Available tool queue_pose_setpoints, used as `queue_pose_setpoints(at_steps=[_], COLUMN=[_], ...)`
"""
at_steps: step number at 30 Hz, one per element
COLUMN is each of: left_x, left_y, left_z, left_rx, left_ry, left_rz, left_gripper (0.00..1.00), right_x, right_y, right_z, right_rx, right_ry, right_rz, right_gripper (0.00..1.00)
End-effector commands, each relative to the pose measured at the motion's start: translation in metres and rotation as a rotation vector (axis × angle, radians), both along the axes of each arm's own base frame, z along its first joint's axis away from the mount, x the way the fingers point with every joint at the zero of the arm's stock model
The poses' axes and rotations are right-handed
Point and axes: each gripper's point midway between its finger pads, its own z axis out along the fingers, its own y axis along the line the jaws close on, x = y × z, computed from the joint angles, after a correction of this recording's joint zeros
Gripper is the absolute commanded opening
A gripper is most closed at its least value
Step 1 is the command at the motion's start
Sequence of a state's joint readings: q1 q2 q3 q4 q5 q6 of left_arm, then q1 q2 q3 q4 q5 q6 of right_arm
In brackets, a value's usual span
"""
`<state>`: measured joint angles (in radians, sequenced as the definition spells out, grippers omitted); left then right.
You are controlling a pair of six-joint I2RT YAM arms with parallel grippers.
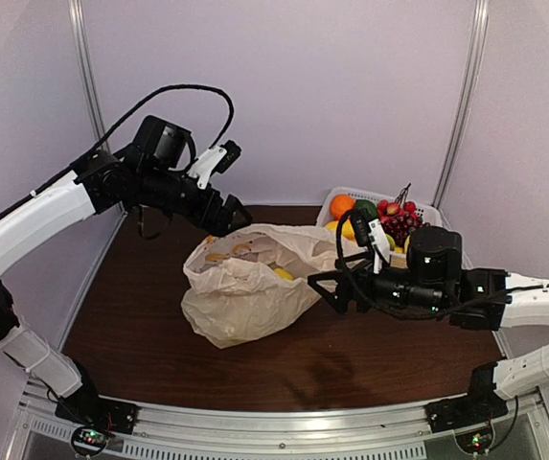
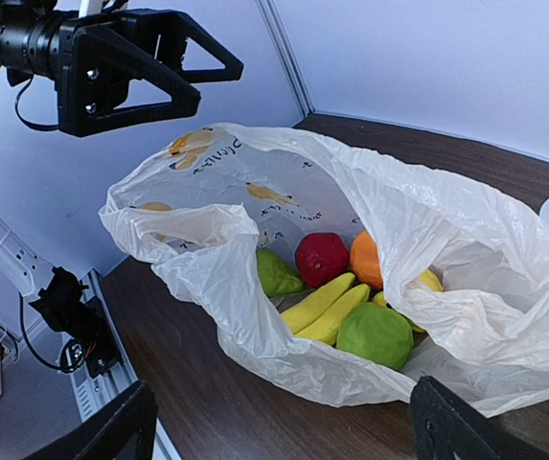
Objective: Untie the knot of the plastic bag and take out the fruit
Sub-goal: Adjust the bag opening for the takeout bag.
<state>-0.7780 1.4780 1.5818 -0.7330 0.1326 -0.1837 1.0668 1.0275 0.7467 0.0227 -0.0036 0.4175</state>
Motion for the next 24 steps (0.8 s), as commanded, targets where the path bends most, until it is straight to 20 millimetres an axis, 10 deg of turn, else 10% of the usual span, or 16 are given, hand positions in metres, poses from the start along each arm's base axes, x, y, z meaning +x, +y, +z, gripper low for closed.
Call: queue_pose_setpoints(at_steps=[1, 15, 20, 24], left_x=[-0.004, 0.001, 0.006, 0.009], left_y=[-0.009, -0.007, -0.006, -0.008], left_z=[-0.028, -0.064, -0.071, -0.065], left_rx=[0.046, 0.079, 0.1, 0.07], left_ry=[0.065, 0.128, 0.118, 0.097], left_rz=[-0.067, -0.114, -0.096, -0.091], left_gripper=[0.98, 0.93, 0.45, 0.16], right_x=[-0.001, 0.006, 0.011, 0.009], right_y=[0.031, 0.113, 0.125, 0.133], right_z=[0.014, -0.004, -0.018, -0.026], right_rx=[-0.043, -0.165, -0.216, -0.23], right_ry=[-0.09, -0.112, -0.092, -0.076], right_rz=[0.086, 0.31, 0.327, 0.361], right_gripper=[0.93, 0.92, 0.83, 0.54])
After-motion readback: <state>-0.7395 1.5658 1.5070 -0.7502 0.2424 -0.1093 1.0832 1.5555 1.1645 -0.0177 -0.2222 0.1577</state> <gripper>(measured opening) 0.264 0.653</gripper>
